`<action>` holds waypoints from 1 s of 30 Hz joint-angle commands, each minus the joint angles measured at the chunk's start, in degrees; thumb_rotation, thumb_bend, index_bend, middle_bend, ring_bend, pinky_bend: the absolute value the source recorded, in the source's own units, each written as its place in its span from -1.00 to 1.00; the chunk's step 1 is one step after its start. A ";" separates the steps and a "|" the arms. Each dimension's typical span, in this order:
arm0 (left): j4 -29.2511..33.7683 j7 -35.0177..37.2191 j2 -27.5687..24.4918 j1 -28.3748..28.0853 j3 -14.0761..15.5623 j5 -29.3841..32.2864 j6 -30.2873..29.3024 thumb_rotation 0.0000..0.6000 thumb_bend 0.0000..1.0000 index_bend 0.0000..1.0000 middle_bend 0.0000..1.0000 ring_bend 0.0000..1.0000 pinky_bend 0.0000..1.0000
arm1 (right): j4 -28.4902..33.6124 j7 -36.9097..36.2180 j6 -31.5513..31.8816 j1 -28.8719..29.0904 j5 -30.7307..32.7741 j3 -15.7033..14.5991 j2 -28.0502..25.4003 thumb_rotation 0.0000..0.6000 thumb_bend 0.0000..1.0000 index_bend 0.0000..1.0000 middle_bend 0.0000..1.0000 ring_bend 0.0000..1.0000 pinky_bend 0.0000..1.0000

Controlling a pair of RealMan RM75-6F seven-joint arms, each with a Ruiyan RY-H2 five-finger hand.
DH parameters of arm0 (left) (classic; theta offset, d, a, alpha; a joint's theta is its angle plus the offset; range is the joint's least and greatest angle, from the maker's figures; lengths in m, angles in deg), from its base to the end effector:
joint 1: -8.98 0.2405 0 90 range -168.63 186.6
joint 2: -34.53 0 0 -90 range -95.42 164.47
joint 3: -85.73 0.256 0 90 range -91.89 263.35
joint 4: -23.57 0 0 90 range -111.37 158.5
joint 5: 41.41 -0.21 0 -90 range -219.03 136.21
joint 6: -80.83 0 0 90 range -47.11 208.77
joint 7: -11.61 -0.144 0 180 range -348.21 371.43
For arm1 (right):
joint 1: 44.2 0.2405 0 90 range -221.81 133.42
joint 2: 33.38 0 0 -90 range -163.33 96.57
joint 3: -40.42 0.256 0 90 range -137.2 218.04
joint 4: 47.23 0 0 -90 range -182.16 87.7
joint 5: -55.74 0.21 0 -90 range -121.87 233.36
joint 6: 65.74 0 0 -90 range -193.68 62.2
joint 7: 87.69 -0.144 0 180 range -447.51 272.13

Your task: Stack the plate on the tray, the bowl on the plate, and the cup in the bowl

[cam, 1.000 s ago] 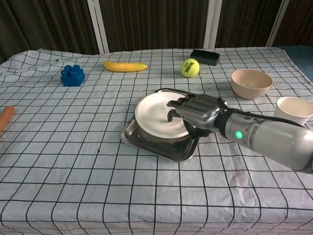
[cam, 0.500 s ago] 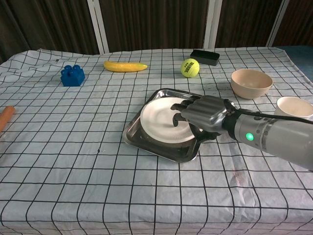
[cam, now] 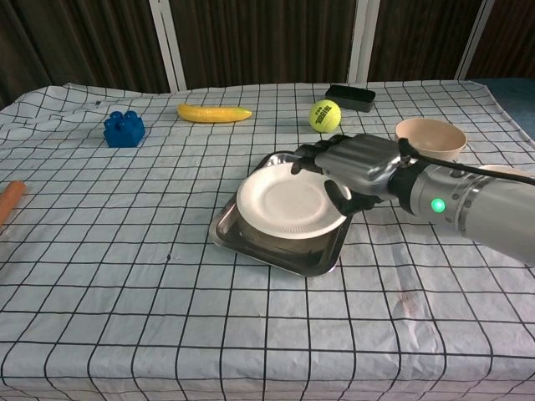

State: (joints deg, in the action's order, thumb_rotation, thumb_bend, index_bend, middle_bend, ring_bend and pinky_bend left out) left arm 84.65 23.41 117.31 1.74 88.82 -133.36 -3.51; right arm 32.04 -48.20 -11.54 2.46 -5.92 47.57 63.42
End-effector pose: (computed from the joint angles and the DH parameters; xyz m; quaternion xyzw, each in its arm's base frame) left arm -0.3635 0.1795 0.0814 -0.6564 -0.3813 -0.3753 0.5318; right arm -0.1281 -0.3349 -0.0647 0.8201 -0.2450 0.2881 0.4295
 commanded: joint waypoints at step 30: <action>-1.43 0.74 1.15 0.04 0.08 1.11 2.14 1.00 -0.06 -1.00 -0.96 -1.00 -0.93 | -29.34 -6.56 -1.59 -4.41 1.45 0.99 1.75 1.00 -0.39 -0.45 -1.00 -1.00 -1.00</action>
State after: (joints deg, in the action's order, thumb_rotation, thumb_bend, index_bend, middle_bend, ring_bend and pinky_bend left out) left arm 83.22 24.13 118.45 1.78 88.91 -132.27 -1.38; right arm 4.07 -53.56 -12.49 -1.81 -3.91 48.48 64.05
